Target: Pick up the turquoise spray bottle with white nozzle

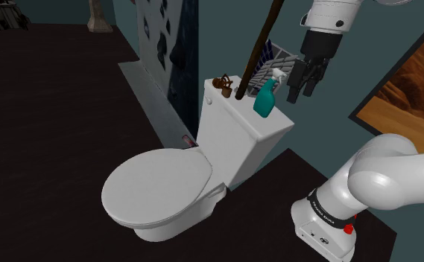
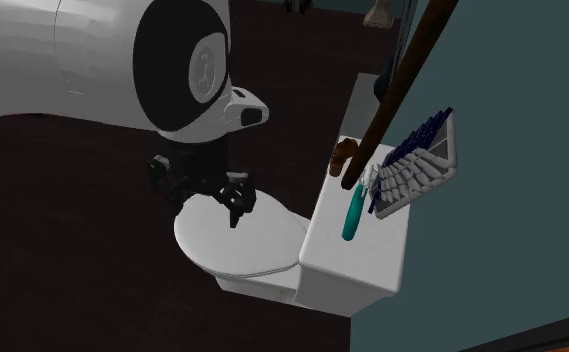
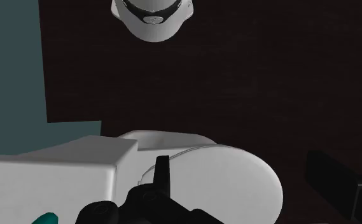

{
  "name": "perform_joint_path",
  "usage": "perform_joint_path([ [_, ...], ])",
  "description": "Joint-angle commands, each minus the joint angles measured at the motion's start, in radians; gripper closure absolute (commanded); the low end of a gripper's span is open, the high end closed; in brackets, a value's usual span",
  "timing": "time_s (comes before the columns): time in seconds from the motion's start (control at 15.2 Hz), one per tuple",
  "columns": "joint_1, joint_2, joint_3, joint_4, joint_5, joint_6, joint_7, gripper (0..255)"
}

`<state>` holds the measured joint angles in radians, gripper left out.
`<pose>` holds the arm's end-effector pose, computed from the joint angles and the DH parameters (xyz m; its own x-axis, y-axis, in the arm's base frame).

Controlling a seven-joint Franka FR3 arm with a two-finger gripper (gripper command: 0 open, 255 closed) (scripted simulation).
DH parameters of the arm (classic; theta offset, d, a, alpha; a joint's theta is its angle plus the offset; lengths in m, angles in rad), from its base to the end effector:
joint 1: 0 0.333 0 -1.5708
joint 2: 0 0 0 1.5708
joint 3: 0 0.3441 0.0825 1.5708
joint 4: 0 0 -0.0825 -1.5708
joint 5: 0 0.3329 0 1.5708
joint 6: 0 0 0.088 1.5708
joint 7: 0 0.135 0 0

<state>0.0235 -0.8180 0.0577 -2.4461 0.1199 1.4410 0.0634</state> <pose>0.2019 0.0390 0.5427 0.9816 0.0063 -0.1909 -0.0064 -0.9978 -0.0656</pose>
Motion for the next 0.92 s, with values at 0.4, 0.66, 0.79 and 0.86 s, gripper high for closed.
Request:
perform_joint_path([
  [0.4,-0.048,0.137,-0.088,0.043,-0.102,0.101,-0.110,0],
  [0.66,-0.075,0.243,-0.142,0.094,-0.155,0.165,-0.177,0],
  [0.79,-0.087,0.299,-0.169,0.126,-0.176,0.195,-0.209,0],
  [0.86,-0.093,0.327,-0.181,0.144,-0.186,0.209,-0.225,0],
])
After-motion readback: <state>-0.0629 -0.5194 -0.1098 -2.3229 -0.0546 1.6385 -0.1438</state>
